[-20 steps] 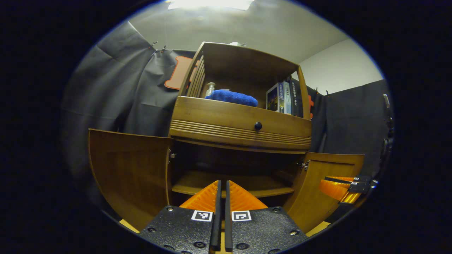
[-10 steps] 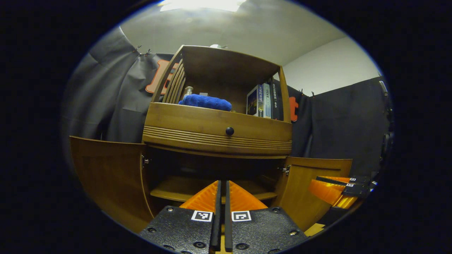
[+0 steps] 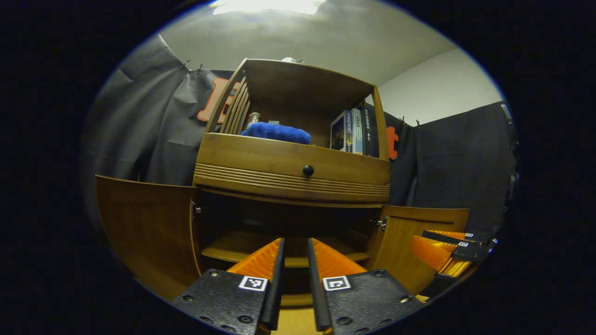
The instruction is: Open the right door of the double-door shoe cabinet with the right hand, and open the left door with the left hand.
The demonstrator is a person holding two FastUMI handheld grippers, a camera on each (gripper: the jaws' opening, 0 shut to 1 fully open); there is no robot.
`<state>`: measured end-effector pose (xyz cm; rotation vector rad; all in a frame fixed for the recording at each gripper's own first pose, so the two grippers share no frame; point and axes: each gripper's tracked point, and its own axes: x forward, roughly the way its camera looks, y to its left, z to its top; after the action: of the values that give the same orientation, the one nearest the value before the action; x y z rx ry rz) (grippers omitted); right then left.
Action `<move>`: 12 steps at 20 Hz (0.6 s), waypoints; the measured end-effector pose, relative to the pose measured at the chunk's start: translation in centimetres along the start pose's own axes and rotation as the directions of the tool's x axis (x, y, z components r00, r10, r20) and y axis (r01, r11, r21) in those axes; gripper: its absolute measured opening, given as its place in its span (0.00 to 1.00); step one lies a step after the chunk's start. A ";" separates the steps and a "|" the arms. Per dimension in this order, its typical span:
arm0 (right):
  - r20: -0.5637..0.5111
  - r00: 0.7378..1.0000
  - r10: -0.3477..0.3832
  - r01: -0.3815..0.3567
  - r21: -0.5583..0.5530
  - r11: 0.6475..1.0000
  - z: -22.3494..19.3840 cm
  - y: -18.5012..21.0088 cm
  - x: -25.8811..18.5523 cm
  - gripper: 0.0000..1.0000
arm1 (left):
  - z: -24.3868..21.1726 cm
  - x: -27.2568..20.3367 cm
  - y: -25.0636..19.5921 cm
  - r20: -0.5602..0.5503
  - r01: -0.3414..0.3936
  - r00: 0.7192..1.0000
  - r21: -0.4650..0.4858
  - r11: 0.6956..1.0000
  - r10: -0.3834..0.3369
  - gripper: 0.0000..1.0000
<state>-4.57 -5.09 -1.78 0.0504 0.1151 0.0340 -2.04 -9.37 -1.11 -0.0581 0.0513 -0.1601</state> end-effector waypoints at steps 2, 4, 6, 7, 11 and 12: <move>0.003 1.000 0.007 -0.007 0.002 1.000 0.1 0.4 0.3 0.49 | -0.2 0.1 0.5 -0.004 -0.013 1.000 0.011 1.000 0.013 0.58; -0.004 1.000 0.016 -0.016 0.000 1.000 -0.1 0.7 0.1 0.61 | -0.4 0.1 0.8 -0.009 -0.018 1.000 0.010 1.000 0.018 0.76; -0.008 1.000 0.025 -0.025 0.000 1.000 -0.4 1.0 1.0 0.79 | -0.6 0.2 1.4 -0.006 -0.036 0.999 0.003 0.999 0.036 0.89; -0.007 1.000 0.024 -0.024 0.000 1.000 -0.5 0.9 0.3 0.88 | -0.5 0.0 1.5 -0.005 -0.042 0.999 0.001 0.999 0.042 0.98; -0.005 1.000 0.029 -0.029 0.001 1.000 -0.6 1.0 0.3 0.98 | -0.4 0.0 2.6 0.004 -0.078 0.997 0.005 0.997 0.078 0.95; -0.005 1.000 0.030 -0.030 0.001 1.000 -0.5 1.1 0.2 0.98 | -0.5 0.0 2.8 0.004 -0.087 0.996 0.008 0.996 0.087 0.95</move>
<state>-4.44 -3.96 -2.29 0.0531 0.1193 0.0636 -1.67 -6.60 -1.73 -0.0482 0.0491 -0.0731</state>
